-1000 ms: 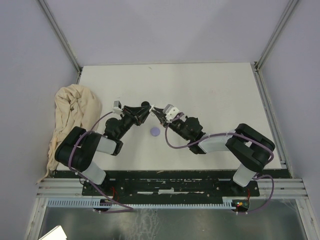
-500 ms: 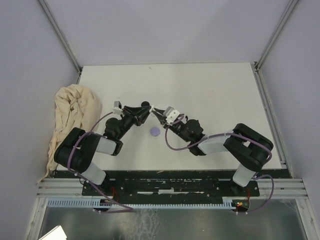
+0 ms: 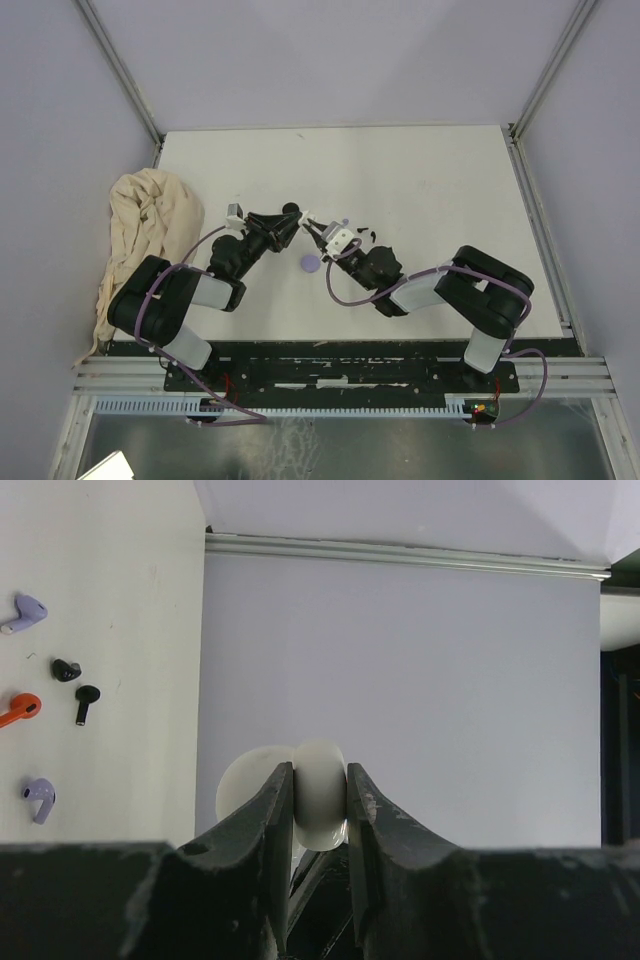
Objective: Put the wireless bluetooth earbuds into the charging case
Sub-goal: Place the earbud in the charging case.
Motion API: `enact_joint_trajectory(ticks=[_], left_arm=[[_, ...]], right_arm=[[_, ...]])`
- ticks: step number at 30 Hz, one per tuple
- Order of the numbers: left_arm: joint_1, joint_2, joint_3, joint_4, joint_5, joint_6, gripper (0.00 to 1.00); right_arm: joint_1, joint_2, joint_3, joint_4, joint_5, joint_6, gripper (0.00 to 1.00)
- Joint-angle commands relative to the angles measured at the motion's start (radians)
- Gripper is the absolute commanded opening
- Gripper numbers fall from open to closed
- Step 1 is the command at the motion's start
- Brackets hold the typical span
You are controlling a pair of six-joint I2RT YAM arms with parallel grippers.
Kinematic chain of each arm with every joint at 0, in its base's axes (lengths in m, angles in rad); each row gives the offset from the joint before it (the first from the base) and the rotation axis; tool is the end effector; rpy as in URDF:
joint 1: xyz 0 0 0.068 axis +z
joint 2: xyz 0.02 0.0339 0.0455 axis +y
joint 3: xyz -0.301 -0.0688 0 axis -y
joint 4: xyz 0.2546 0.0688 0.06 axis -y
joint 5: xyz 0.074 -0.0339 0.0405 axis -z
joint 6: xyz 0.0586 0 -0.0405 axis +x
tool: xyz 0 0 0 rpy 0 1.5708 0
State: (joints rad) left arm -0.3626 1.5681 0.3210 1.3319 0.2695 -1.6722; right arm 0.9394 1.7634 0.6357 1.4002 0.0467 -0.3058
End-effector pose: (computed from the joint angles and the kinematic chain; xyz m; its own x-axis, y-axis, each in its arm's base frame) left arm 0.2629 -0.1164 0.2033 -0.5949 -0.7999 0.0784 0.0191 -0.1116 -0.9936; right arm 0.2198 0.2959 0.2403 0.3863 0.0187 -0.9222 -0.6958 0.6623 -0.2780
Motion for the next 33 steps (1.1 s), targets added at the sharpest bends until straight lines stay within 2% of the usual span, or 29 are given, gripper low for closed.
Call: enact_joint_trajectory(ticks=[1, 12, 19, 25, 27, 33], left_arm=[[-0.002, -0.028, 0.016, 0.062, -0.033, -0.066, 0.03], [-0.002, -0.019, 0.022, 0.074, -0.059, -0.081, 0.03], [-0.002, 0.002, 0.022, 0.091, -0.066, -0.086, 0.03], [-0.002, 0.016, 0.023, 0.104, -0.067, -0.087, 0.03], [-0.002, 0.020, 0.021, 0.102, -0.069, -0.082, 0.03], [-0.002, 0.044, 0.025, 0.110, -0.070, -0.077, 0.03]], right_arm=[[0.020, 0.011, -0.003, 0.044, 0.046, -0.022, 0.01], [0.037, 0.022, 0.002, 0.043, 0.114, -0.017, 0.05], [0.045, 0.028, 0.007, 0.043, 0.135, -0.018, 0.12], [0.055, 0.027, 0.011, 0.043, 0.135, -0.012, 0.23], [0.060, 0.024, 0.015, 0.042, 0.131, -0.012, 0.31], [0.066, -0.020, 0.002, 0.044, 0.130, 0.000, 0.41]])
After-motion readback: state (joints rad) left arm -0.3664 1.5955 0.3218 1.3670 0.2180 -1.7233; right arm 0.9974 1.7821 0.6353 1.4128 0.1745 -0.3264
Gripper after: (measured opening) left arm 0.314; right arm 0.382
